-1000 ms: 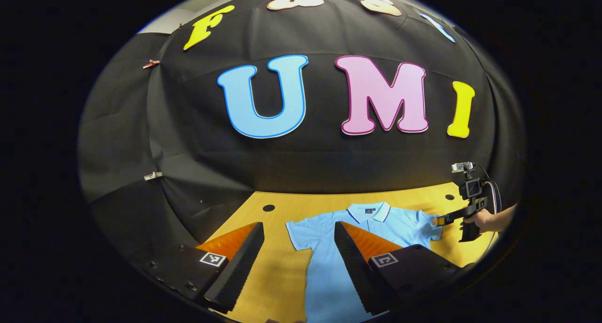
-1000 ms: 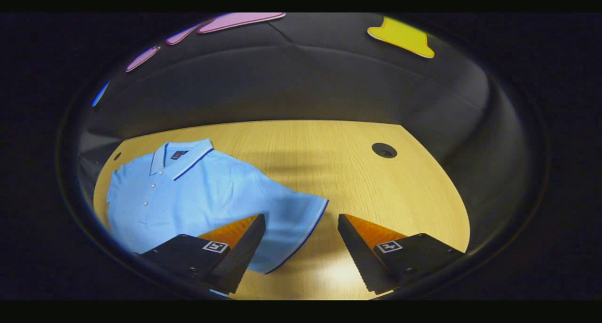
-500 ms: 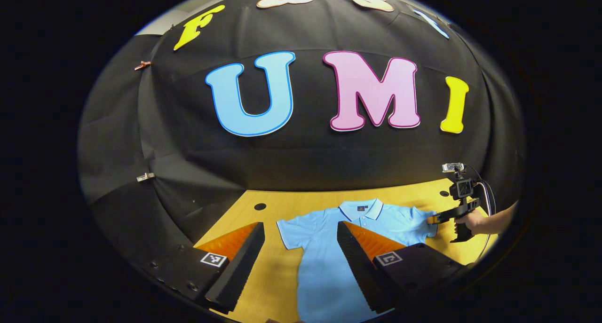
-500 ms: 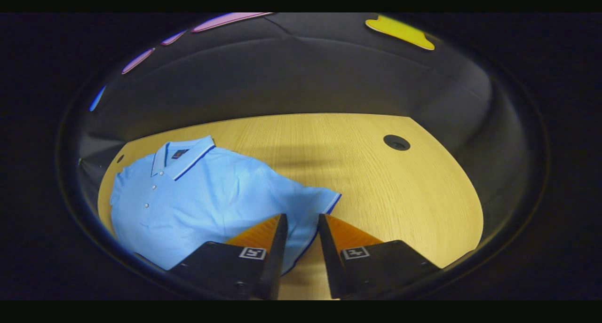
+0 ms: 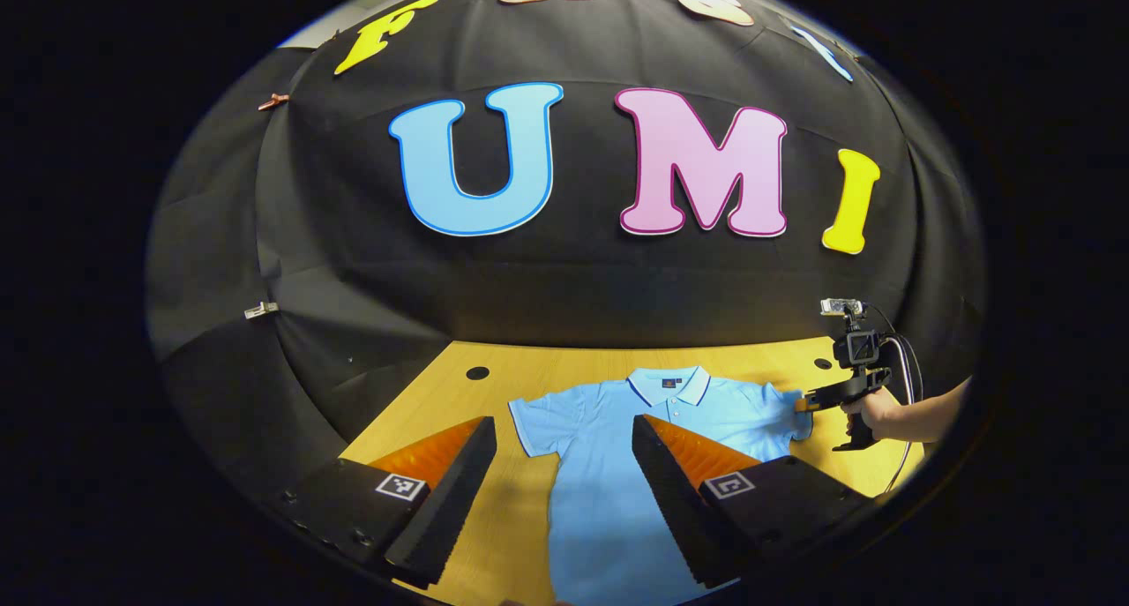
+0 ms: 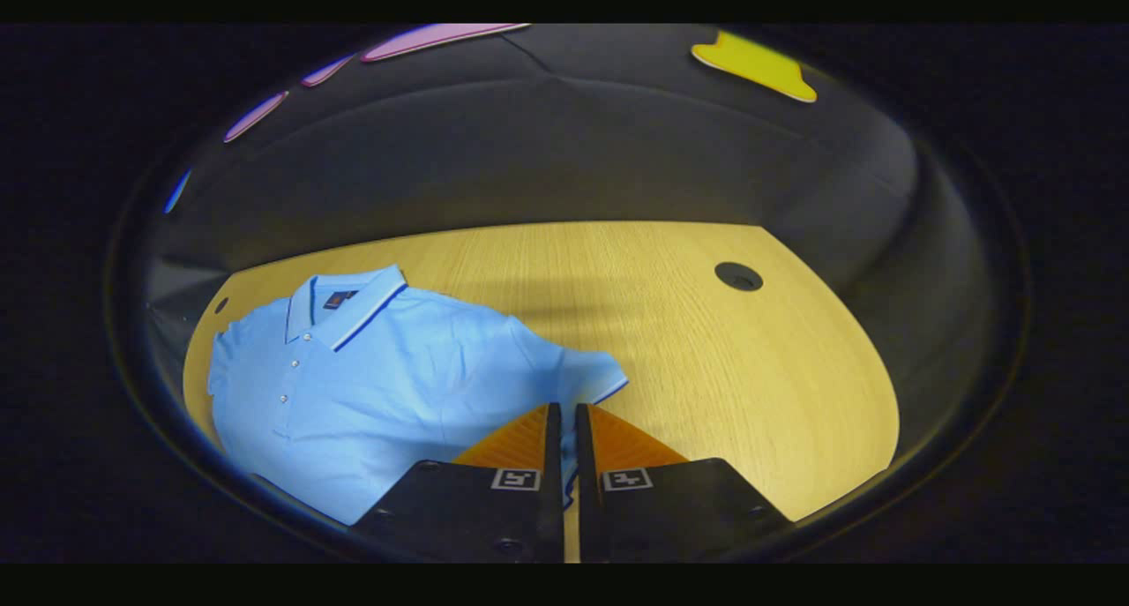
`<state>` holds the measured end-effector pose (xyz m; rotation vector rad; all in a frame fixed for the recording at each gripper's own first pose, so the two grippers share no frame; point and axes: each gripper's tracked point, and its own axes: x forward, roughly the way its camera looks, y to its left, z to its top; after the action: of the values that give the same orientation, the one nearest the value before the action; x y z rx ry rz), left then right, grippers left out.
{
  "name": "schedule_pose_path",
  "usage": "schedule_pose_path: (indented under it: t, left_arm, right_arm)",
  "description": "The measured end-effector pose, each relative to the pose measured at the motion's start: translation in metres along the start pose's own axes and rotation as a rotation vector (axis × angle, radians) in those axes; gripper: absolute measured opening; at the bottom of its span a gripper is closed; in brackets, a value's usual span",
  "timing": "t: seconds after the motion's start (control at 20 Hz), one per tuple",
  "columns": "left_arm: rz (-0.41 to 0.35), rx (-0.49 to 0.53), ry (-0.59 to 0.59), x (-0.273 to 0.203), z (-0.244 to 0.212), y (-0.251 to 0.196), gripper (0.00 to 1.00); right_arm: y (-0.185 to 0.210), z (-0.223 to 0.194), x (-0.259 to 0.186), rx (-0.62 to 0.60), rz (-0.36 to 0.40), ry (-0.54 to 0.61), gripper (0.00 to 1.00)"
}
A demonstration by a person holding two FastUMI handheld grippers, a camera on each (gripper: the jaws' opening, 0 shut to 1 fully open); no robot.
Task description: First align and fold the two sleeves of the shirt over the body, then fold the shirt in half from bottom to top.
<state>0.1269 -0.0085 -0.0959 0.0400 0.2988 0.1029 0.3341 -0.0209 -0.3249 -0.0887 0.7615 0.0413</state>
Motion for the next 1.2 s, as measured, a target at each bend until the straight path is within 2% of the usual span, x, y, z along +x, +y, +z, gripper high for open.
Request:
schedule_pose_path:
  t: [0.05,0.1,0.2,0.25,0.3,0.55,0.6,0.65,0.7,0.8,0.9,1.0,1.2]
  left_arm:
    - [0.003,-0.007,-0.001,-0.001,-0.001,0.004,0.99]
    - [0.004,-0.016,0.001,-0.004,-0.005,0.008,0.99]
    - [0.006,-0.036,0.012,-0.006,-0.012,0.015,0.99]
    - [0.008,-0.044,0.018,-0.005,-0.017,0.019,0.99]
    - [0.009,-0.052,0.023,-0.006,-0.021,0.024,0.99]
    - [0.028,-0.113,0.014,-0.011,-0.033,0.057,0.99]
    - [0.031,-0.131,0.019,-0.011,-0.035,0.064,0.99]
    - [0.035,-0.147,0.021,-0.011,-0.038,0.071,0.99]
    - [0.044,-0.154,0.018,-0.01,-0.038,0.079,0.99]
    - [0.06,-0.145,0.012,-0.007,-0.044,0.093,1.0]
    - [0.055,-0.143,0.018,0.0,-0.049,0.102,0.98]
    - [0.032,-0.163,0.031,0.013,-0.054,0.105,0.98]
    - [-0.01,-0.191,0.045,0.057,-0.059,0.103,0.98]
  right_arm:
    - [0.004,0.009,-0.005,-0.028,-0.006,-0.018,0.05]
    - [0.009,0.018,-0.009,-0.053,-0.012,-0.033,0.11]
    - [0.027,0.034,-0.02,-0.091,-0.007,-0.058,0.11]
    - [0.04,0.039,-0.022,-0.107,0.003,-0.069,0.11]
    - [0.054,0.043,-0.024,-0.126,0.011,-0.079,0.05]
    - [0.138,0.048,-0.039,-0.226,0.08,-0.117,0.05]
    - [0.155,0.048,-0.043,-0.24,0.096,-0.122,0.16]
    - [0.174,0.044,-0.046,-0.251,0.114,-0.123,0.05]
    - [0.194,0.041,-0.05,-0.26,0.133,-0.123,0.06]
    - [0.228,0.032,-0.062,-0.292,0.184,-0.131,0.39]
    - [0.249,0.024,-0.078,-0.345,0.197,-0.159,0.51]
    - [0.262,0.01,-0.093,-0.368,0.206,-0.177,0.96]
    - [0.254,-0.01,-0.125,-0.342,0.211,-0.175,0.97]
